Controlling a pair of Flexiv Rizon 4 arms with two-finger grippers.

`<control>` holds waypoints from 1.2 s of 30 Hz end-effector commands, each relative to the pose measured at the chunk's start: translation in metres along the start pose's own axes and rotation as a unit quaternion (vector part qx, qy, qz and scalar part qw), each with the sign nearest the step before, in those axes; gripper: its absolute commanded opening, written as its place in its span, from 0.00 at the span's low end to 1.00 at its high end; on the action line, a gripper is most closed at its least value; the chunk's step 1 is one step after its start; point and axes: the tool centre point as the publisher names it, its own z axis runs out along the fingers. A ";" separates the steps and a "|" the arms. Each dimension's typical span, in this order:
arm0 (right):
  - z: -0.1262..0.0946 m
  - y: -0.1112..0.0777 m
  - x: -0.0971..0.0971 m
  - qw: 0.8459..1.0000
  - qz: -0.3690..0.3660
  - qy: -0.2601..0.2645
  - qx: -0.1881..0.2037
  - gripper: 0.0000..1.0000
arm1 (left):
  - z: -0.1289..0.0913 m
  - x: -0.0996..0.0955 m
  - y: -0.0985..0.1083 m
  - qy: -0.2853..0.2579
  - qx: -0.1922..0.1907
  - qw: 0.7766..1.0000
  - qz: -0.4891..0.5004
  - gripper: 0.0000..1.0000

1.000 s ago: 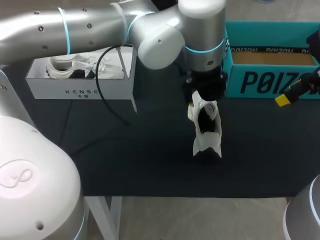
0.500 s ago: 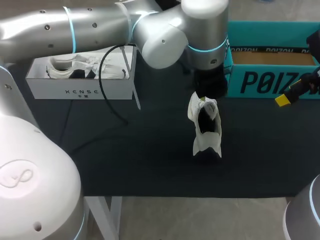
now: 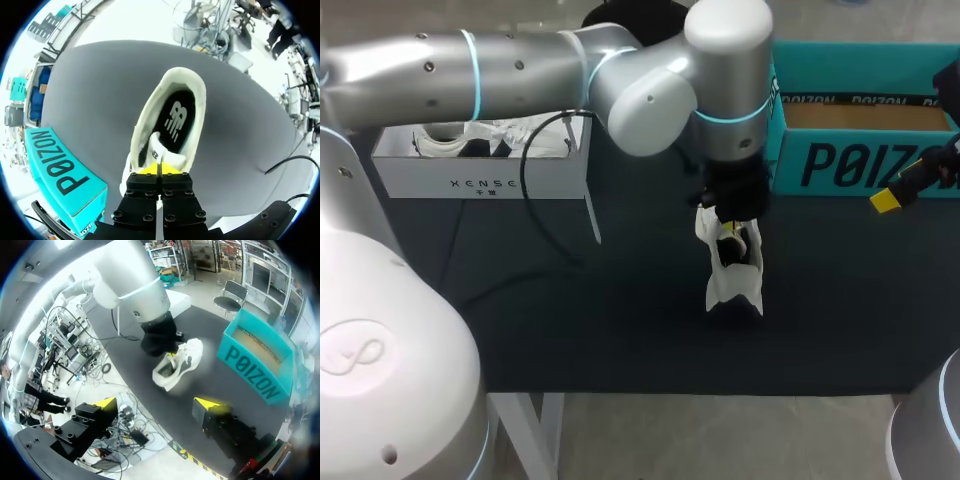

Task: Take the shoe out of the shoebox, open the shoe tongue, remove and reinsert the insole, then place the shoe into the shoebox

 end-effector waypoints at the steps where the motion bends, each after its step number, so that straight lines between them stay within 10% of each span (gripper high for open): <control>1: 0.001 0.002 -0.001 1.000 0.000 0.001 0.002 1.00 | 0.004 0.009 -0.002 -0.004 -0.001 1.000 -0.007 0.00; 18: 0.001 0.002 -0.001 1.000 0.000 0.001 0.002 1.00 | -0.063 0.053 0.005 0.078 0.058 0.929 -0.356 0.00; 19: 0.001 0.002 -0.001 1.000 0.000 0.001 0.002 1.00 | -0.064 0.057 0.001 0.095 0.064 0.926 -0.360 0.91; 20: 0.001 0.002 -0.001 1.000 0.000 0.001 0.002 1.00 | -0.067 0.060 -0.004 0.085 0.089 0.930 -0.347 1.00; 36: 0.001 0.002 -0.001 1.000 0.000 0.001 0.002 1.00 | -0.070 0.063 -0.007 0.085 0.110 0.927 -0.348 1.00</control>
